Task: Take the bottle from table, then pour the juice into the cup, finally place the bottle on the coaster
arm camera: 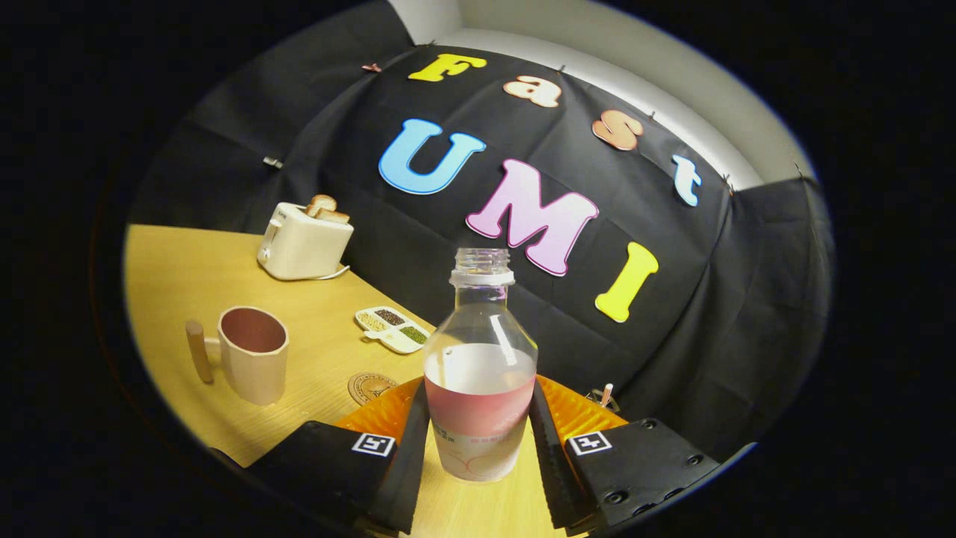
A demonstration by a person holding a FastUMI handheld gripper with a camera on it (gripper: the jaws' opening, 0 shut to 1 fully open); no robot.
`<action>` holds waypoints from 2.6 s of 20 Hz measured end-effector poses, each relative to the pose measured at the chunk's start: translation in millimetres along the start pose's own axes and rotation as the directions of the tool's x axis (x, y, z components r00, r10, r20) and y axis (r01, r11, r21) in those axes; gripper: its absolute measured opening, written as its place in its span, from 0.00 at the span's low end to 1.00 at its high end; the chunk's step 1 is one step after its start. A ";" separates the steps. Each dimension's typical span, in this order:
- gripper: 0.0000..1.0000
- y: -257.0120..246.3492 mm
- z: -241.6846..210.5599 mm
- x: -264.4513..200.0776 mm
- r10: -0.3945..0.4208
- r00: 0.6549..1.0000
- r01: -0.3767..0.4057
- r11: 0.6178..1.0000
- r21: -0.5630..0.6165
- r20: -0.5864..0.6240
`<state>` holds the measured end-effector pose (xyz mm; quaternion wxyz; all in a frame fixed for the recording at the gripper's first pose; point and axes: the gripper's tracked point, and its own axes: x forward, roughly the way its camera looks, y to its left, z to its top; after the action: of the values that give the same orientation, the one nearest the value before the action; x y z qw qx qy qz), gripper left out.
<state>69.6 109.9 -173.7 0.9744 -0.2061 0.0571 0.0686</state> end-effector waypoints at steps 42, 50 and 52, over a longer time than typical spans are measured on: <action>0.69 107.9 -19.8 28.0 0.093 0.977 -0.210 0.552 -0.807 -0.190; 0.69 110.1 -25.3 32.7 0.104 0.976 -0.218 0.482 -0.848 -0.191; 0.69 108.9 -26.0 33.9 0.105 0.976 -0.217 0.469 -0.856 -0.190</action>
<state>83.7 201.7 -244.9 0.7195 -0.6683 0.0874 0.1677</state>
